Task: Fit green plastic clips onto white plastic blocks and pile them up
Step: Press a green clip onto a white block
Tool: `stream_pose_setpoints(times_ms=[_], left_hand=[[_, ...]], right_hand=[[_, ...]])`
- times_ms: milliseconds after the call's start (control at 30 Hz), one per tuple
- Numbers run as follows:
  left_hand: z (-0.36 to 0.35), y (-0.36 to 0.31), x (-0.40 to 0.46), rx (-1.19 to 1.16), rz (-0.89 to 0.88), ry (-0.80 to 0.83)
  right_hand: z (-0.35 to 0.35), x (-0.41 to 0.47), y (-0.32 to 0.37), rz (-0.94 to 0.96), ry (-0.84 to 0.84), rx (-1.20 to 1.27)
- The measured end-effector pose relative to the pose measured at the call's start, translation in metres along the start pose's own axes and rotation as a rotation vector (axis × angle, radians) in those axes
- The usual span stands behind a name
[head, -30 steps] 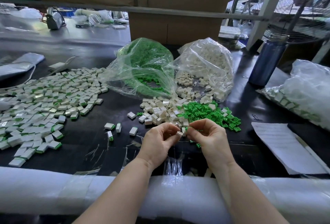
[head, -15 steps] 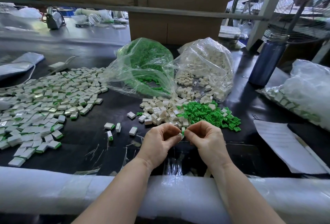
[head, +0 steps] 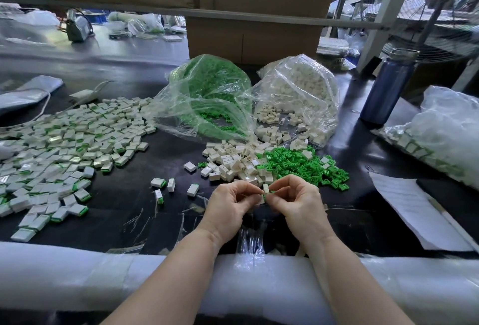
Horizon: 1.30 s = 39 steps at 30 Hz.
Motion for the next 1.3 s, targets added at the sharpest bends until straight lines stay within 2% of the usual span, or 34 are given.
stream_pose_setpoints(times_ms=[467, 633, 833, 967, 1167, 1300], left_hand=[[-0.004, -0.003, -0.004, 0.048, -0.037, 0.065], [-0.006, -0.004, -0.004, 0.13, -0.076, 0.08], [0.004, -0.002, -0.001, 0.006, -0.035, -0.024], [0.007, 0.001, 0.001, -0.038, -0.002, -0.055], [0.005, 0.005, 0.002, -0.095, 0.023, -0.038], [0.002, 0.006, 0.001, -0.118, 0.035, -0.016]], right_hand=[[0.0, 0.0, -0.007, -0.045, 0.059, 0.037], [-0.001, 0.001, -0.007, -0.041, 0.076, 0.033], [-0.003, 0.001, 0.001, 0.036, 0.03, 0.021], [0.002, 0.002, 0.001, 0.075, -0.064, -0.093], [-0.002, -0.004, 0.014, 0.173, 0.007, 0.003], [0.001, -0.002, 0.012, 0.162, -0.033, -0.05]])
Point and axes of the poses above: each hand's wrist, its own x-axis towards the middle knuckle, its own z-axis out of the back of the hand, y = z × x, the point moved 7 cm from there along x, towards the middle knuckle, and after that the axes turned 1 degree about -y, right-handed, at the moved point
